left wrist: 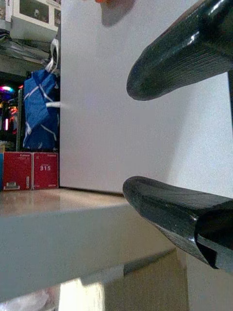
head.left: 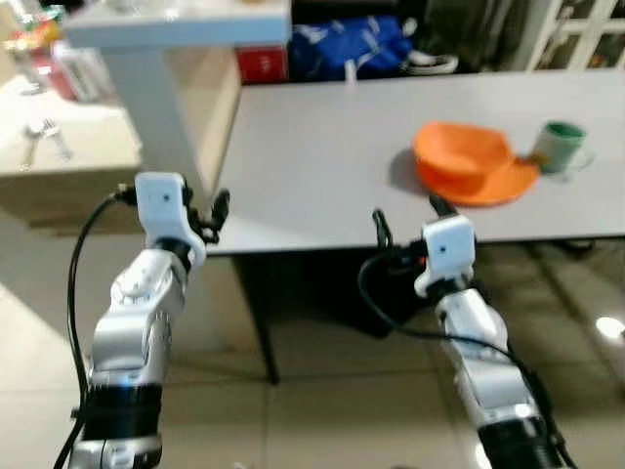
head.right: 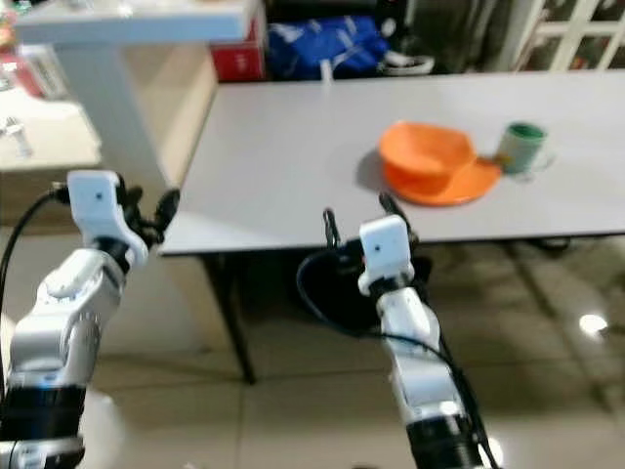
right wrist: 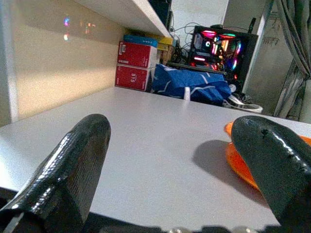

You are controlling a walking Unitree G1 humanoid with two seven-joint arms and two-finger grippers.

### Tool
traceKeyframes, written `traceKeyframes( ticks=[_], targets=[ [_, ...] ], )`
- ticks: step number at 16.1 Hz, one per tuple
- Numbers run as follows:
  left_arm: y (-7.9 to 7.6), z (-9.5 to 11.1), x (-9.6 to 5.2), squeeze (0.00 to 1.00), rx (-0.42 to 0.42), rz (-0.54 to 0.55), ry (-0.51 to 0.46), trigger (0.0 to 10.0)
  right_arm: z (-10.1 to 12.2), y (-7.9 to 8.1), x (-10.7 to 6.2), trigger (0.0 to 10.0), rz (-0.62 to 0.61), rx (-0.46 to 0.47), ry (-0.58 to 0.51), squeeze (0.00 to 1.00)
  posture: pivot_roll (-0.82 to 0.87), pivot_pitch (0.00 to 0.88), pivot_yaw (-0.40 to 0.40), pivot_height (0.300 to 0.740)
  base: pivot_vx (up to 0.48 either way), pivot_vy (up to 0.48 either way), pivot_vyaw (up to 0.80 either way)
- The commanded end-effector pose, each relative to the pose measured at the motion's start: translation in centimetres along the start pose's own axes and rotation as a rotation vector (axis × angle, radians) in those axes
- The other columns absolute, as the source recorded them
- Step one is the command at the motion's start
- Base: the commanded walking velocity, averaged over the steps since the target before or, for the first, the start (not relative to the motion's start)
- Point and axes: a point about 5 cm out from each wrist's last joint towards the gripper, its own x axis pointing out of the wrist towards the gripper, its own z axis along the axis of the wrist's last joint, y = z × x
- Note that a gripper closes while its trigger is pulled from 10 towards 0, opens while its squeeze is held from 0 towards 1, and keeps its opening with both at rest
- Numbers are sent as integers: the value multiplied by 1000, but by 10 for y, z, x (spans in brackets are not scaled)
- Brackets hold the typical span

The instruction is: Setting the table

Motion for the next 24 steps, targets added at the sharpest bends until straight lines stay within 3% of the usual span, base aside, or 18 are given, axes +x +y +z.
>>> traceKeyframes(
  ticks=[1, 12, 16, 17, 22, 24],
  targets=[
    [0, 2, 3, 1000, -9, 4, -1, 10000, -1, -3, 0, 10000, -8, -2, 4, 0, -122, 0, 69, 740, 0, 480, 0],
    [3, 2, 6, 1000, 3, 15, -6, 10000, 0, 3, 0, 10000, 12, 16, -1, 0, -110, 0, 63, 740, 0, 480, 0],
    [-1, 6, 8, 1000, 75, 0, -28, 10000, 0, 4, 0, 10000, 13, 19, 0, 0, -111, 0, 65, 740, 0, 445, 0],
    [-4, 7, 7, 0, 79, -7, -36, 10000, 0, 5, 0, 10000, 13, 20, 1, 0, -110, 0, 67, 740, 0, 0, 0],
    [-16, 17, 8, 0, 175, -41, -87, 10000, 3, 8, 1, 10000, 20, 16, -16, 0, -108, 0, 69, 740, 291, 247, 0],
    [-16, 17, 9, 0, 151, -34, -94, 10000, 2, 9, 2, 10000, 22, 18, -15, 0, -105, 0, 72, 740, 429, 0, 0]
  ],
)
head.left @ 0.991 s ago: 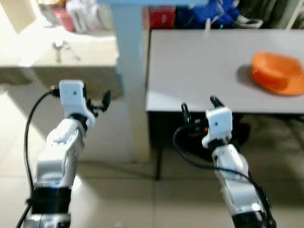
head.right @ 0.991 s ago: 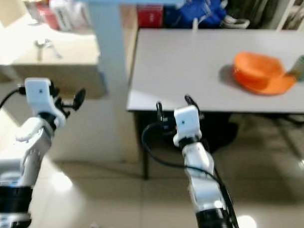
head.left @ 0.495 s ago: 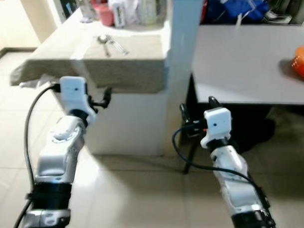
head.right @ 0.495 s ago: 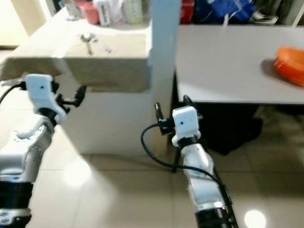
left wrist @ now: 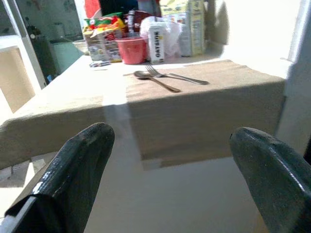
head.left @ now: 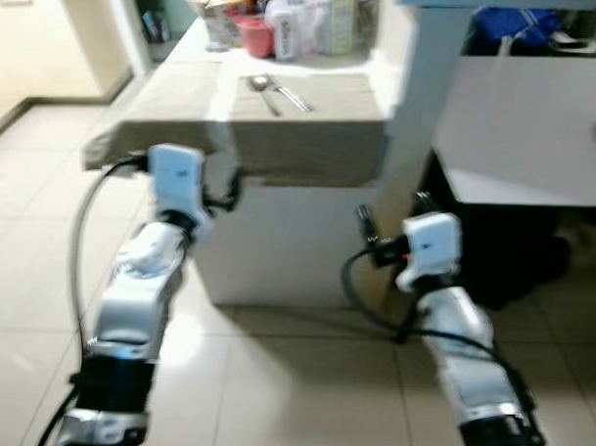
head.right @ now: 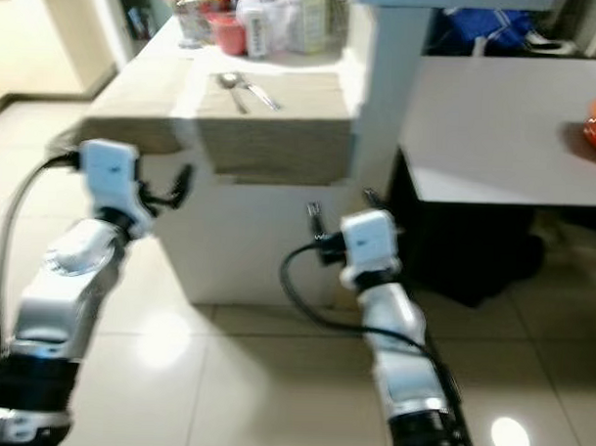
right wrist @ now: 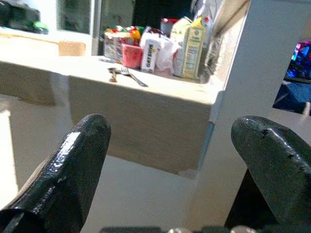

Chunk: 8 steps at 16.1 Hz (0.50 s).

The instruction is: Setting the table

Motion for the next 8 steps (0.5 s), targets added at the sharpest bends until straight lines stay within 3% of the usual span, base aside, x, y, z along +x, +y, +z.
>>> traceKeyframes(
  ticks=[1, 8],
  targets=[
    [8, 5, 0, 0, 9, 24, -15, 10000, 6, 7, 5, 10000, 20, 10, -32, 0, -105, 0, 72, 740, 439, 0, 0],
    [2, 9, 0, 0, 48, -5, -45, 10000, 5, 11, 8, 10000, 33, 15, -28, 0, -96, 0, 74, 740, 451, 0, 0]
  ],
)
